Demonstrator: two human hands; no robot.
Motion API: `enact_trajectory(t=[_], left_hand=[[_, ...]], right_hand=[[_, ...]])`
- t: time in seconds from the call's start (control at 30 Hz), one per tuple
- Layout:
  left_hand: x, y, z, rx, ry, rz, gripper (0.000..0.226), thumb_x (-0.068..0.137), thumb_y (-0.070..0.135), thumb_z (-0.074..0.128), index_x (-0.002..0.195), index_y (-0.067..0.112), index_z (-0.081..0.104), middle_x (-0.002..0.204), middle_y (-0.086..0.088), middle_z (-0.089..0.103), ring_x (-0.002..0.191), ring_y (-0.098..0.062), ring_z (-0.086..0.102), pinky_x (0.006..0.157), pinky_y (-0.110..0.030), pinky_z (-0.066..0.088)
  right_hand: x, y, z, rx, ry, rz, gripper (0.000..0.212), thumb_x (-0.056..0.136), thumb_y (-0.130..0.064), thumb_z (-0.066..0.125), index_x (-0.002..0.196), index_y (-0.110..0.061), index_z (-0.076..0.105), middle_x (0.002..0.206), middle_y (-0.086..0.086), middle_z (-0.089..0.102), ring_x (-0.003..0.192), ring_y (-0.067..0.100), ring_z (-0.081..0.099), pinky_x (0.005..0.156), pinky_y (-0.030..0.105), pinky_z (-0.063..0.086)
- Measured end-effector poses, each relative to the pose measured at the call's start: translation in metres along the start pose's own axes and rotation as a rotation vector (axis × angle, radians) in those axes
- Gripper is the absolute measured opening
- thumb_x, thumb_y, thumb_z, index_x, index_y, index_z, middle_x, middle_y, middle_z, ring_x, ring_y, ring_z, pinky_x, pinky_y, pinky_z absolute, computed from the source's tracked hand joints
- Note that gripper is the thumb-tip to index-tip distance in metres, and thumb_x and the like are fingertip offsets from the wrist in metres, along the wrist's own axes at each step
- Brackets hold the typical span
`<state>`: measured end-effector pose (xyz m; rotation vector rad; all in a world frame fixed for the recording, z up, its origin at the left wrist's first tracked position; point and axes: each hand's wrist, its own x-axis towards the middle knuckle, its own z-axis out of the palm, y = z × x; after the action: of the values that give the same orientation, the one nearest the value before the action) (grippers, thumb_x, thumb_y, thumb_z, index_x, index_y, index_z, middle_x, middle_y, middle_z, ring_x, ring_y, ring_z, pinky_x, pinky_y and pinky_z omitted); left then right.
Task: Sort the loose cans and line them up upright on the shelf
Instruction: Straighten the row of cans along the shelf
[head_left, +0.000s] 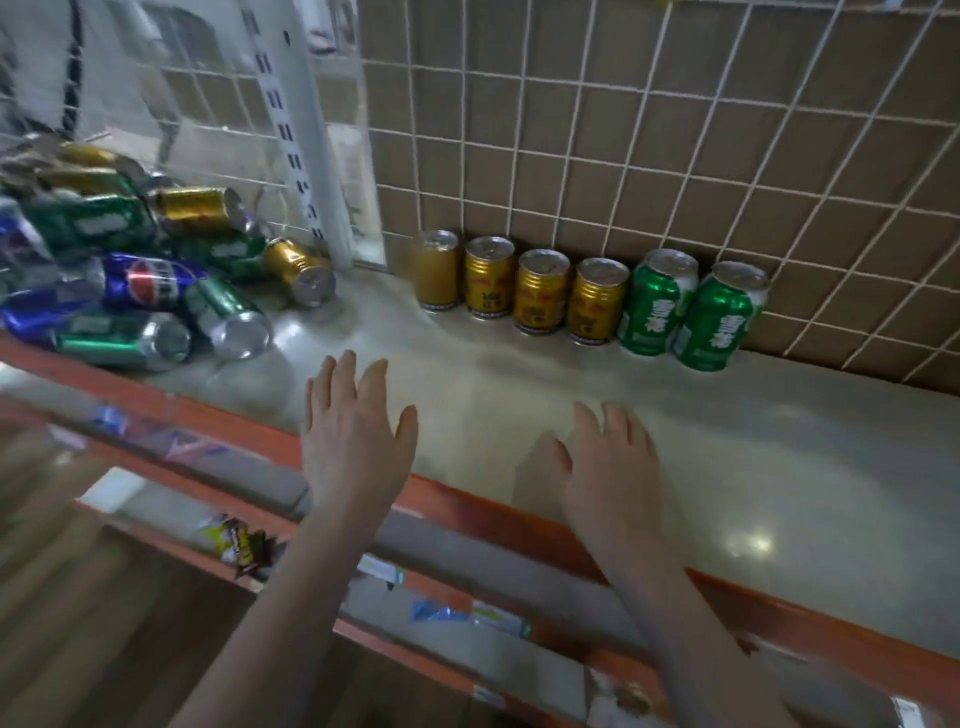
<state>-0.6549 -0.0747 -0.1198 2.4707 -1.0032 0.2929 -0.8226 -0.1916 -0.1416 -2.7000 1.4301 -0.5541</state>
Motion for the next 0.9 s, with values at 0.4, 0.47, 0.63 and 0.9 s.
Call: enact_trajectory(t=[0.4, 0.47, 0.63, 0.9], left_hand=[[0.011, -0.245, -0.097, 0.042, 0.130, -0.088, 0.040, 0.079, 0.021, 0.068, 0.113, 0.002, 0.059, 0.120, -0.022, 0.055, 0.118, -0.042, 0.047, 0.099, -0.055, 0.041], [0.020, -0.272, -0.105, 0.048, 0.120, -0.127, 0.040, 0.083, 0.024, 0.065, 0.117, 0.004, 0.057, 0.129, -0.020, 0.051, 0.126, -0.040, 0.042, 0.104, -0.053, 0.037], [0.059, -0.331, -0.109, 0.037, 0.140, -0.170, 0.043, 0.087, 0.031, 0.056, 0.122, 0.006, 0.055, 0.135, -0.019, 0.047, 0.132, -0.038, 0.035, 0.108, -0.052, 0.032], [0.164, -0.422, -0.116, 0.053, 0.173, -0.147, 0.049, 0.089, 0.036, 0.052, 0.130, 0.010, 0.049, 0.142, -0.017, 0.042, 0.135, -0.036, 0.031, 0.109, -0.050, 0.031]], right_hand=[[-0.024, -0.266, 0.035, 0.111, 0.024, -0.183, 0.043, 0.073, -0.020, 0.076, 0.108, -0.002, 0.062, 0.105, 0.026, 0.061, 0.103, 0.045, 0.057, 0.088, 0.049, 0.049], [-0.018, -0.297, 0.037, 0.119, 0.052, -0.207, 0.044, 0.075, -0.022, 0.073, 0.113, -0.002, 0.061, 0.108, 0.024, 0.060, 0.106, 0.043, 0.057, 0.091, 0.049, 0.047], [0.017, -0.362, 0.050, 0.231, 0.054, -0.209, 0.040, 0.088, -0.029, 0.058, 0.122, -0.008, 0.055, 0.123, 0.020, 0.054, 0.117, 0.040, 0.048, 0.096, 0.049, 0.043], [0.091, -0.461, 0.069, 0.250, 0.153, -0.211, 0.045, 0.093, -0.035, 0.049, 0.130, -0.010, 0.050, 0.130, 0.018, 0.052, 0.125, 0.035, 0.044, 0.105, 0.047, 0.037]])
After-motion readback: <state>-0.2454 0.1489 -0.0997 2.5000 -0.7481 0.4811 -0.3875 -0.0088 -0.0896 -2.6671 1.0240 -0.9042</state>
